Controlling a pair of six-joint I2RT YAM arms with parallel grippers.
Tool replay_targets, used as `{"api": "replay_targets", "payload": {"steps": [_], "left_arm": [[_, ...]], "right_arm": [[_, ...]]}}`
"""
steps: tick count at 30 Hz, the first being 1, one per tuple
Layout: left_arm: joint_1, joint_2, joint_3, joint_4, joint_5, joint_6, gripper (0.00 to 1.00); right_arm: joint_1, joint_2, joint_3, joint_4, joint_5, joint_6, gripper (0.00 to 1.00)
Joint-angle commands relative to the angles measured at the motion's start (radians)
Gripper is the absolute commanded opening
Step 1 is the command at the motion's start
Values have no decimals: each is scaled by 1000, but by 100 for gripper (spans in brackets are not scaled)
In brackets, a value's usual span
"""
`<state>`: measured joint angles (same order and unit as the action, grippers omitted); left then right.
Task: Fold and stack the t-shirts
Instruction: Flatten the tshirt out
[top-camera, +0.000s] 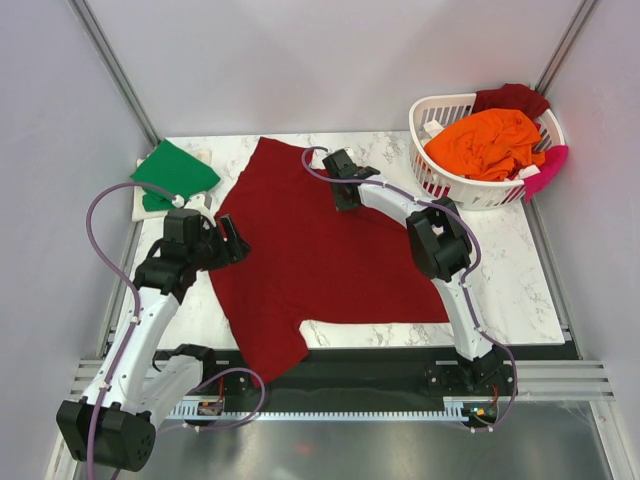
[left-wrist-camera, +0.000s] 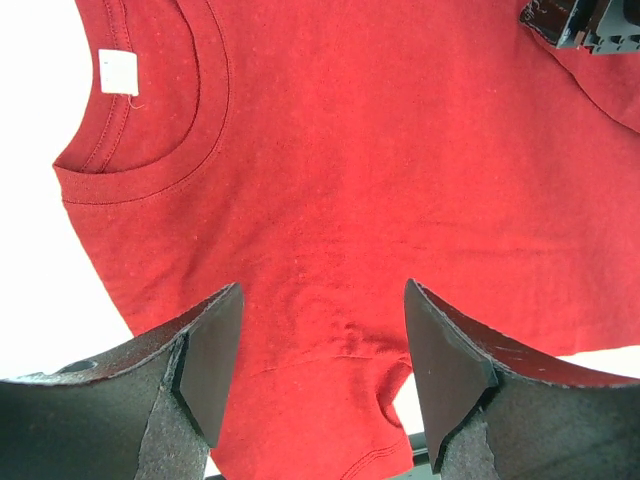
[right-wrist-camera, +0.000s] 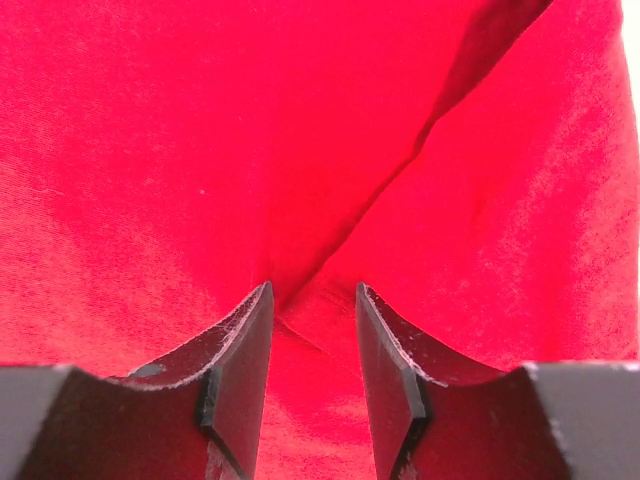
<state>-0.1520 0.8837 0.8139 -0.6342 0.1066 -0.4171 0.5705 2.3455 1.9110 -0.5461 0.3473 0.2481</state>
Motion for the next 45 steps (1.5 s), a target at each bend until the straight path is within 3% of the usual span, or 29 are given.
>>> {"api": "replay_targets", "payload": {"steps": [1,7,11,23,45], "left_arm": [[2,-6,-1,4,1,41,73],[2,-6,-1,5,2,41,72],[2,-3,-1,5,-1,43,72],[2,3,-1,5,2,43,72],[2,9,-1,5,5,46,72]], "right_arm": [[5,-26,11,40,-18,16,47],[5,-5,8,34,-8,19,43],[5,-5,-6,35,-2,20,29],[2,-14,-23,34,7,5,0],[-96,-54,131,-31,292,-205,0]]}}
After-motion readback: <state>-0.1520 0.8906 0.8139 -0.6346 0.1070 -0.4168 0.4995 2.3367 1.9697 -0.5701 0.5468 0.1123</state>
